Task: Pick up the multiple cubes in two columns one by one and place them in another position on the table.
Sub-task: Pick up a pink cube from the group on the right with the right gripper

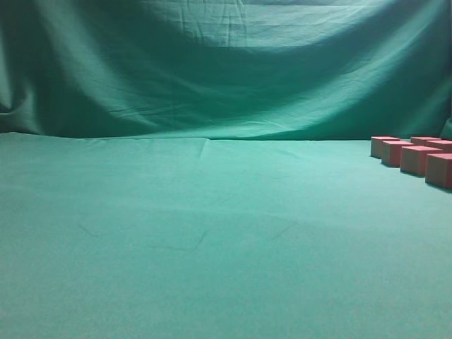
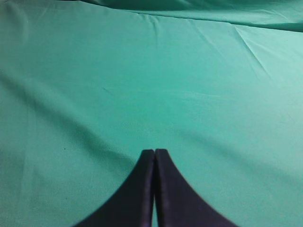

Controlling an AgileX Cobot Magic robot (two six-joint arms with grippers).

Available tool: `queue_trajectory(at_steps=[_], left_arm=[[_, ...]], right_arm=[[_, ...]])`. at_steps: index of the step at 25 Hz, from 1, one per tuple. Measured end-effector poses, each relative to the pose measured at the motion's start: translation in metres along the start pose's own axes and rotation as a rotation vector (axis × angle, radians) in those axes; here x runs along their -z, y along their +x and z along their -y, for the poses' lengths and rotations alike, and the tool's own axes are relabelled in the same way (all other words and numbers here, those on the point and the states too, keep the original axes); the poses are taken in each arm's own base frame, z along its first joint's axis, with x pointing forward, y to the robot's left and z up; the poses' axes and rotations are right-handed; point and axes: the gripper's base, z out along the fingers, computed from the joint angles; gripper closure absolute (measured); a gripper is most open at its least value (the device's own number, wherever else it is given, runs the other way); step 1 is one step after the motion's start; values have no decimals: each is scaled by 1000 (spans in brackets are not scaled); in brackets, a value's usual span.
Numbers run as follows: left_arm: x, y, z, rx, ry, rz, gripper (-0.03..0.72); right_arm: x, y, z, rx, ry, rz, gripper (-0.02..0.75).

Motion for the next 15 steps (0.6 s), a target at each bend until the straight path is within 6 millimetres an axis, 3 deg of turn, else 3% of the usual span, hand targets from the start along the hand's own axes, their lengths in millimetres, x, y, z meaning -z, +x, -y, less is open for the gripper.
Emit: queue_trajectory(at_steps=[15], left_arm=[[0, 0, 0, 0, 0, 0, 688]], right_arm=[[0, 0, 0, 0, 0, 0, 738]])
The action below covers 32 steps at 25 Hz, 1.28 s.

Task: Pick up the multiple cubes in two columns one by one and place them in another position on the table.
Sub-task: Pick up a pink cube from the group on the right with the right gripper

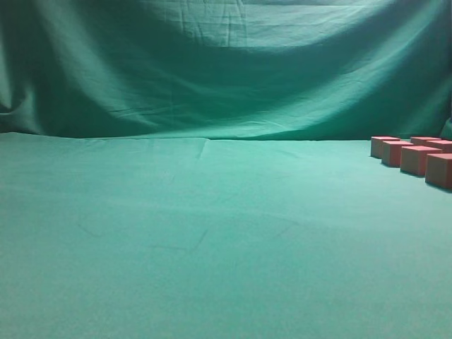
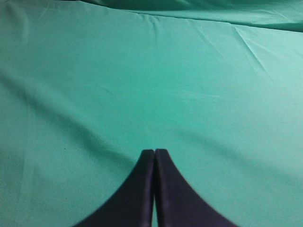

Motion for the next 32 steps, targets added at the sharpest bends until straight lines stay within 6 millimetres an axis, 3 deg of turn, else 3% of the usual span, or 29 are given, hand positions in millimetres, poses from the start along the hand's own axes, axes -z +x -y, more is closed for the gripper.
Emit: queue_trajectory(at_steps=[13, 18, 22, 26, 32], left_arm=[[0, 0, 0, 0, 0, 0, 688], [0, 0, 0, 0, 0, 0, 688], [0, 0, 0, 0, 0, 0, 688], [0, 0, 0, 0, 0, 0, 688], [0, 0, 0, 0, 0, 0, 688]], right_arm=[[0, -1, 0, -9, -3, 17, 738], [4, -28, -3, -222, -65, 308, 738], [14, -48, -1, -238, -78, 554, 738], [26, -71, -2, -176, -72, 503, 738], [25, -106, -5, -197, -60, 160, 738]])
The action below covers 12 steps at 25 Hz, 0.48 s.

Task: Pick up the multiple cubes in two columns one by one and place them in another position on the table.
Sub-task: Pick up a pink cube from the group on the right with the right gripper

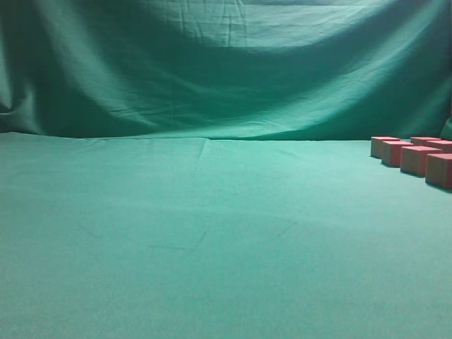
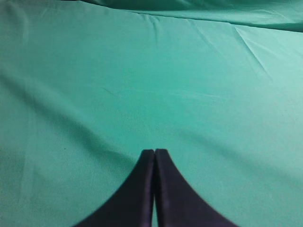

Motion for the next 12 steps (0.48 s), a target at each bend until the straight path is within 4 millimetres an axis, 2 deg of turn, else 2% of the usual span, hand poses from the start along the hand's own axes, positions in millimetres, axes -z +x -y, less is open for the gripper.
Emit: queue_trajectory(at_steps=[3, 8, 12], left_arm=[[0, 0, 0, 0, 0, 0, 688], [0, 0, 0, 0, 0, 0, 688], [0, 0, 0, 0, 0, 0, 688]], right_arm=[[-12, -3, -2, 14, 26, -198, 738], [-31, -7, -5, 210, -3, -478, 738], [-54, -9, -11, 215, -47, -749, 738]])
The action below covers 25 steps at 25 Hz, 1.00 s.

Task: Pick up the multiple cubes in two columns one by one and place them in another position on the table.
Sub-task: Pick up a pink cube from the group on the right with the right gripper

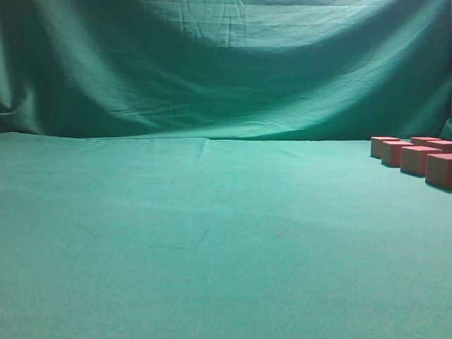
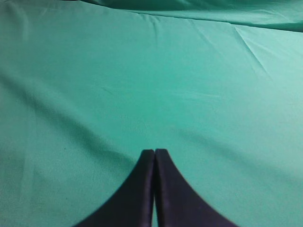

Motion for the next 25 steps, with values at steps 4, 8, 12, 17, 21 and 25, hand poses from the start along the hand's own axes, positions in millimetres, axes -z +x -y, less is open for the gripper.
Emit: queue_trajectory(at_steps=[4, 8, 12, 17, 21, 25], left_arm=[[0, 0, 0, 0, 0, 0, 688], [0, 0, 0, 0, 0, 0, 688], [0, 0, 0, 0, 0, 0, 688], [0, 0, 0, 0, 0, 0, 688], [0, 0, 0, 0, 0, 0, 688], [0, 0, 0, 0, 0, 0, 688]], right_arm=[[-30, -13, 1, -29, -50, -205, 738], [-55, -27, 0, -22, -76, -298, 738], [-76, -40, -16, 117, -90, -294, 738], [-100, -44, -27, 236, -78, -308, 738], [-113, -44, -26, 264, -63, -324, 688], [-119, -45, -25, 281, -53, -319, 447]])
